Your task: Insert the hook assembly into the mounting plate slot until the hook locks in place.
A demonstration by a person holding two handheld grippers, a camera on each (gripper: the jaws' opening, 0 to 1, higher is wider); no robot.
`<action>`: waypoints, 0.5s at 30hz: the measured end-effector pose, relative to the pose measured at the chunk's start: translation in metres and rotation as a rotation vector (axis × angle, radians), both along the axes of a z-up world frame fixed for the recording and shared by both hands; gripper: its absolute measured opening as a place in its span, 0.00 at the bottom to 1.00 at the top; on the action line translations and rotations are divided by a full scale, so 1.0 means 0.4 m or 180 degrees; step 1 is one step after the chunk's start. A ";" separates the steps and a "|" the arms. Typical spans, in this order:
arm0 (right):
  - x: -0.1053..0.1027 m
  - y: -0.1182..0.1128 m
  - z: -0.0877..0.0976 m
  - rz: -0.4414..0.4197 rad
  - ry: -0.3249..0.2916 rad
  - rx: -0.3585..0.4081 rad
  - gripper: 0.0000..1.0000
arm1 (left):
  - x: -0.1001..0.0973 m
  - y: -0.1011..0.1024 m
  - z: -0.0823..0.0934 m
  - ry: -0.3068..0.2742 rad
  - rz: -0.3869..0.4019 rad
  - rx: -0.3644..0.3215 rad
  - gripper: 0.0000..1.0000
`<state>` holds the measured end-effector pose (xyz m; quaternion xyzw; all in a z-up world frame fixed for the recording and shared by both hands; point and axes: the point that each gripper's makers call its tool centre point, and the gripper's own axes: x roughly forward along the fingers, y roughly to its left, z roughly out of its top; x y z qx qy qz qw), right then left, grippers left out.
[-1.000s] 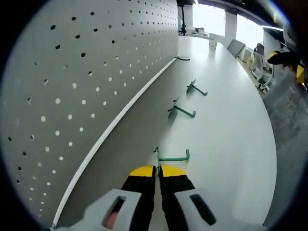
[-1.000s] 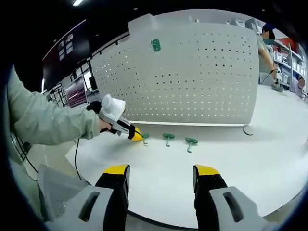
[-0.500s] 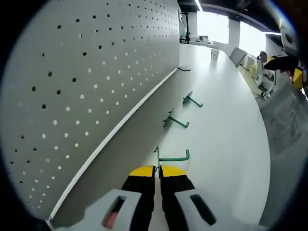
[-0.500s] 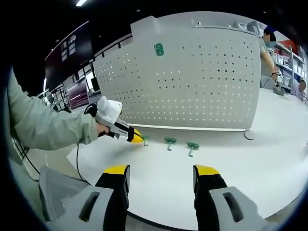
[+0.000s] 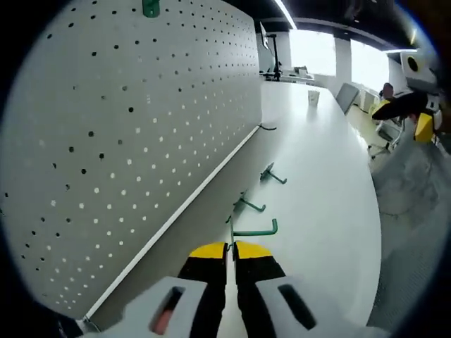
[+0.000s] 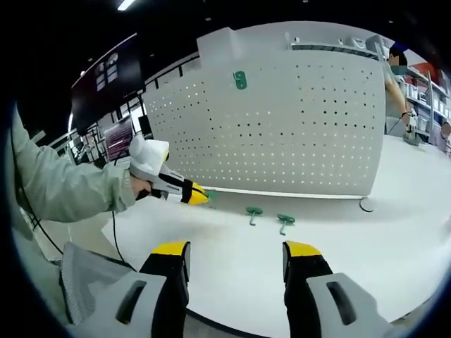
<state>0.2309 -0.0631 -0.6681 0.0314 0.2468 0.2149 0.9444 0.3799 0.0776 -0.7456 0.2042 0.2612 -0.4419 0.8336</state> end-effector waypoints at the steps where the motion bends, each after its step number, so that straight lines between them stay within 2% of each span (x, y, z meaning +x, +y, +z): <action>1: 0.000 0.001 0.002 0.0011 -0.0010 -0.0002 0.51 | -0.003 -0.002 0.008 -0.0016 0.0001 -0.0017 0.03; 15: 0.007 0.018 0.044 0.0169 -0.0157 0.0010 0.51 | -0.077 -0.042 0.143 -0.0291 0.0001 -0.0291 0.03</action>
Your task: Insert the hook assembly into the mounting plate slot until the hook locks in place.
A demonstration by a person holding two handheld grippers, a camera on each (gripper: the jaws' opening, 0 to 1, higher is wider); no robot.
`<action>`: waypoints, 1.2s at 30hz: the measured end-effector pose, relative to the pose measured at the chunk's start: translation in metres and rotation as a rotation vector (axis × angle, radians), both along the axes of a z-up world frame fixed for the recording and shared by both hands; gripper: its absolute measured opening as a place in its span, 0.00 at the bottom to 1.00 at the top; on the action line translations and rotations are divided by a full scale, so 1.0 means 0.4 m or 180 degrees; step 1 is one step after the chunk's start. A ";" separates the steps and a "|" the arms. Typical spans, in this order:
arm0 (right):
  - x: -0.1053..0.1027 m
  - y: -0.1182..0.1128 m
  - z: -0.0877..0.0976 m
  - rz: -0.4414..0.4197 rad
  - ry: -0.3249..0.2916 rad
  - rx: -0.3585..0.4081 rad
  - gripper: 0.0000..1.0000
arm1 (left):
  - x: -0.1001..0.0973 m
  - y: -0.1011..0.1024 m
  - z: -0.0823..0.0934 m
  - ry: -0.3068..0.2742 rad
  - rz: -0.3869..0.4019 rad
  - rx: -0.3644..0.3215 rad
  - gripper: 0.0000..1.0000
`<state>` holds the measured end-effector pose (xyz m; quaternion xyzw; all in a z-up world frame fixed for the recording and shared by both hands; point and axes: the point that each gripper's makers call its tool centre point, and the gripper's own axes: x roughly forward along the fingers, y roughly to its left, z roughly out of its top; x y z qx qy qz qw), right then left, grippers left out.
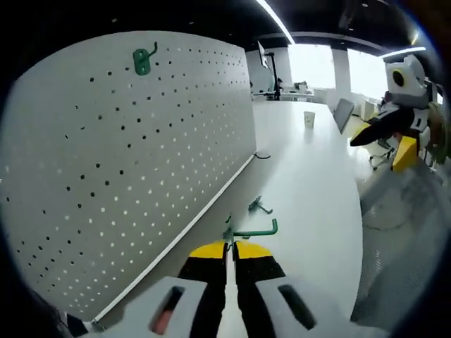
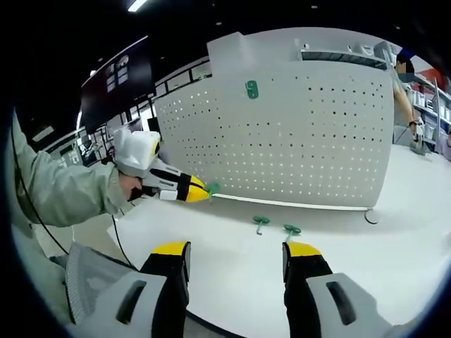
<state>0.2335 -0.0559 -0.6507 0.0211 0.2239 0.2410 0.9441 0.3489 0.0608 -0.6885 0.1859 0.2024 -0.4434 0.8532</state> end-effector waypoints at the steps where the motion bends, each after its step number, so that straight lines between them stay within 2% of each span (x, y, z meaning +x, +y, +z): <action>1: 0.001 0.001 0.005 0.0014 -0.0018 -0.0005 0.51 | -0.004 -0.002 0.009 -0.0018 0.0002 -0.0019 0.03; 10: 0.006 0.012 0.031 0.0092 -0.0104 0.0026 0.51 | -0.037 -0.014 0.103 -0.0177 0.0145 -0.0331 0.03; 14: 0.008 0.016 0.046 0.0120 -0.0140 0.0056 0.51 | -0.056 -0.010 0.136 -0.0257 0.0211 -0.0435 0.03; 19: 0.007 0.022 0.059 0.0157 -0.0182 0.0076 0.51 | -0.082 -0.003 0.164 -0.0263 0.0317 -0.0552 0.03; 21: 0.005 0.022 0.058 0.0173 -0.0179 0.0072 0.51 | -0.099 -0.001 0.185 -0.0294 0.0364 -0.0665 0.03; 30: -0.008 0.026 0.062 0.0226 -0.0161 0.0128 0.49 | -0.149 0.006 0.233 -0.0325 0.0511 -0.1017 0.03; 32: -0.009 0.029 0.066 0.0241 -0.0174 0.0134 0.49 | -0.156 0.007 0.235 -0.0297 0.0548 -0.1123 0.03; 36: -0.013 0.042 0.080 0.0298 -0.0202 0.0157 0.48 | -0.166 0.013 0.228 -0.0311 0.0606 -0.1175 0.03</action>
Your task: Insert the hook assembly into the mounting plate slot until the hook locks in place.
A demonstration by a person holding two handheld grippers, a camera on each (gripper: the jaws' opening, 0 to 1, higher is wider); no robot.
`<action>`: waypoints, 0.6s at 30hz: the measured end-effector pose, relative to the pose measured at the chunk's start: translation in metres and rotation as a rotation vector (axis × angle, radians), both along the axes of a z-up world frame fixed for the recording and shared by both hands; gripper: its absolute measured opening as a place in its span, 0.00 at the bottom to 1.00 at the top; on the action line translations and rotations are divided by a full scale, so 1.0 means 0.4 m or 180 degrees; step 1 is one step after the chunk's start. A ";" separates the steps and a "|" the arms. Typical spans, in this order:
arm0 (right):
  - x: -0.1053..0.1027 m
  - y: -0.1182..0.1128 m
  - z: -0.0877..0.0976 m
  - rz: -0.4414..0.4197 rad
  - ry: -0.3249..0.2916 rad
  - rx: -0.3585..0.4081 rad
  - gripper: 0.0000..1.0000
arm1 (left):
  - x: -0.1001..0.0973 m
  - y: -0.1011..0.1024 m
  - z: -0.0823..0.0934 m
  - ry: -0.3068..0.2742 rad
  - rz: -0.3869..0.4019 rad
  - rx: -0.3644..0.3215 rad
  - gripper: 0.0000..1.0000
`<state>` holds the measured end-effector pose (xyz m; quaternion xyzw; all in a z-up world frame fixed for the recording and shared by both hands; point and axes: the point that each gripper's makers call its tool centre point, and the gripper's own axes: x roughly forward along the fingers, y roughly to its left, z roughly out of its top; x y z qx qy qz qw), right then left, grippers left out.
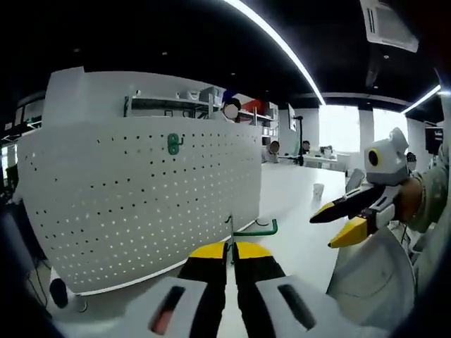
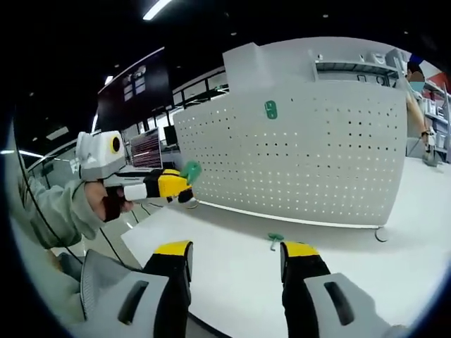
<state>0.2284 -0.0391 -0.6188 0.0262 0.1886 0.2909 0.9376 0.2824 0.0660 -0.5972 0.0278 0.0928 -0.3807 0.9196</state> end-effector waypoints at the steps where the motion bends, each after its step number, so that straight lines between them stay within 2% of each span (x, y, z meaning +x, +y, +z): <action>1: 0.000 0.002 0.003 0.0009 -0.0006 0.0006 0.48 | -0.004 -0.001 -0.001 0.0015 0.0001 -0.0038 0.03; 8: 0.001 0.024 0.036 0.0095 -0.0082 0.0077 0.44 | -0.024 -0.011 -0.014 0.0065 0.0027 -0.0106 0.03; 18: 0.005 0.065 0.073 0.0228 -0.0156 0.0182 0.37 | -0.040 -0.041 -0.010 0.0042 -0.0019 -0.0151 0.03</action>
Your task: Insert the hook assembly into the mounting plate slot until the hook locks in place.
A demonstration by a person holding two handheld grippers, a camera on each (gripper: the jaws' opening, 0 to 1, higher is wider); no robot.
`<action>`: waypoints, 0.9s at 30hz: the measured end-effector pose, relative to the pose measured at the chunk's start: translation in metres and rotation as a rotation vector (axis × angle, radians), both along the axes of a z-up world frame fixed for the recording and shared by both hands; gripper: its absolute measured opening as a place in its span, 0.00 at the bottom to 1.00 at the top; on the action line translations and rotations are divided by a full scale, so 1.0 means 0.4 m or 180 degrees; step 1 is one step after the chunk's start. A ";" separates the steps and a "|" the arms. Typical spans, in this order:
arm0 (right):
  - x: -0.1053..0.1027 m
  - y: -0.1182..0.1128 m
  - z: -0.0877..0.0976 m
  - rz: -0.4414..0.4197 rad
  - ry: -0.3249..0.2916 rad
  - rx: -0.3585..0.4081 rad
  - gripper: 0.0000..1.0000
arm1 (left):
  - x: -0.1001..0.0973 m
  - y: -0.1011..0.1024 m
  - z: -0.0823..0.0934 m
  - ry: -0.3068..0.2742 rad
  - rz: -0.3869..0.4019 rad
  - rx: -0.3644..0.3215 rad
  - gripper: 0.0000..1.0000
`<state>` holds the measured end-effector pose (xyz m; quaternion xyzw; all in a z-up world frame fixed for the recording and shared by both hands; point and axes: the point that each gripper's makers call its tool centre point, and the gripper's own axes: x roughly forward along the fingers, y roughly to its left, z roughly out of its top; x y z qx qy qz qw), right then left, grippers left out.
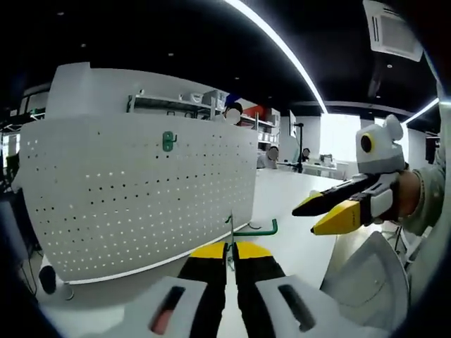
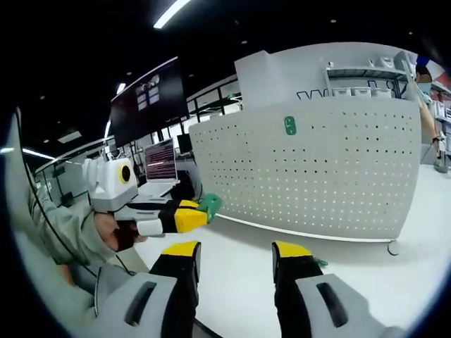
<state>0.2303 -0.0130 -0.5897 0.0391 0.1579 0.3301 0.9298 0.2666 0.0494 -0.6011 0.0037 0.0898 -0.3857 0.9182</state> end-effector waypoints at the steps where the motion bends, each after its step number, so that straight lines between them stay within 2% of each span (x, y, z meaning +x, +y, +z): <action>1: 0.000 0.005 0.005 0.0016 -0.0011 0.0010 0.37 | -0.001 -0.002 0.003 -0.0014 -0.0002 -0.0010 0.03; 15: 0.016 0.054 0.082 0.0113 -0.0203 0.0269 0.27 | -0.020 -0.034 0.044 -0.0142 -0.0092 -0.0119 0.03; 27: 0.024 0.076 0.109 0.0106 -0.0234 0.0465 0.21 | -0.041 -0.052 0.084 -0.0298 -0.0172 -0.0237 0.03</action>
